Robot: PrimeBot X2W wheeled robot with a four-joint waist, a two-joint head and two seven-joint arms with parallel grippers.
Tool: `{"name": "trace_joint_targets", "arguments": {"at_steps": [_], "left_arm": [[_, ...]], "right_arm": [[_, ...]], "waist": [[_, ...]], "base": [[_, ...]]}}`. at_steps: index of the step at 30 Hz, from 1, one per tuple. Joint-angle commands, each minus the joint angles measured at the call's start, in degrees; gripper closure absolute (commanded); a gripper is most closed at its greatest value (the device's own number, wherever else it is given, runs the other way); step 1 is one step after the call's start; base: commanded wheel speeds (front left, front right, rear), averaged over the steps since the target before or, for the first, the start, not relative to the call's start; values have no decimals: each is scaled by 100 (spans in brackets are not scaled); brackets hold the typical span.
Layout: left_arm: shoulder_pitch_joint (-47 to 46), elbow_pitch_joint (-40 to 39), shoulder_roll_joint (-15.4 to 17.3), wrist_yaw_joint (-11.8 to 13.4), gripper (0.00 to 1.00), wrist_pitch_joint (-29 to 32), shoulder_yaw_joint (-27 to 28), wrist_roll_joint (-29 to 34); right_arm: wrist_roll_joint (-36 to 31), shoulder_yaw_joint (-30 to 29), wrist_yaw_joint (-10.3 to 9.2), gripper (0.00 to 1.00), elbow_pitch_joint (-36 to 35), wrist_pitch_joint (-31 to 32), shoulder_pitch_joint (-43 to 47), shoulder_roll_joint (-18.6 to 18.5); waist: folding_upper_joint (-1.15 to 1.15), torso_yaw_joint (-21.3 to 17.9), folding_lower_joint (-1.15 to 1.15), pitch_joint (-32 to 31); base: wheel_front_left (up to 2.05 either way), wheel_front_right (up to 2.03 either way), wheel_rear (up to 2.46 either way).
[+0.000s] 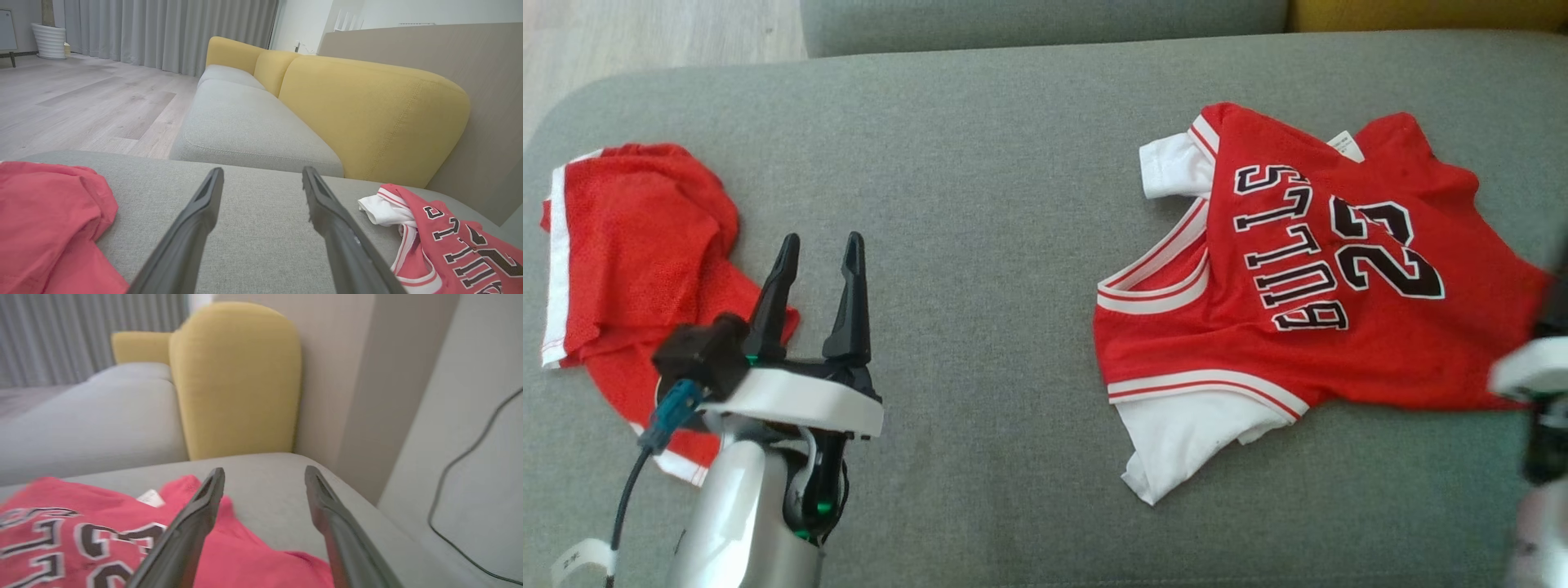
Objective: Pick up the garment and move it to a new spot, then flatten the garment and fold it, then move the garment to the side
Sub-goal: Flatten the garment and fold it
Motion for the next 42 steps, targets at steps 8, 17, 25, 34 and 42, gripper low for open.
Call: {"name": "trace_joint_targets", "arguments": {"at_steps": [8,17,25,34,42], "left_arm": [[-62,-239,68,84,0,-30,-10,-253],[-90,-168,68,75,0,-30,-295,-293],[-718,566,68,-207,0,279,-1451,-429],[-1929,1675,326,-250,0,1273,-2878,-746],[-2443,2491,280,-206,0,1475,-3066,-670]], "right_arm": [[1280,1693,-5,0,-275,-549,707,-55],[1464,2004,-5,0,-376,-652,820,-55],[1542,2083,-5,0,-501,-673,658,-55],[1679,2185,-5,0,-477,-755,431,-55],[1759,2244,-5,0,-459,-789,320,-55]], "waist": [[0,-26,0,-159],[0,-125,0,-90],[0,-412,0,211],[0,-836,0,666],[0,-1017,0,865]], "base": [[0,0,0],[0,0,0],[0,0,0],[0,0,0],[0,0,0]]}}
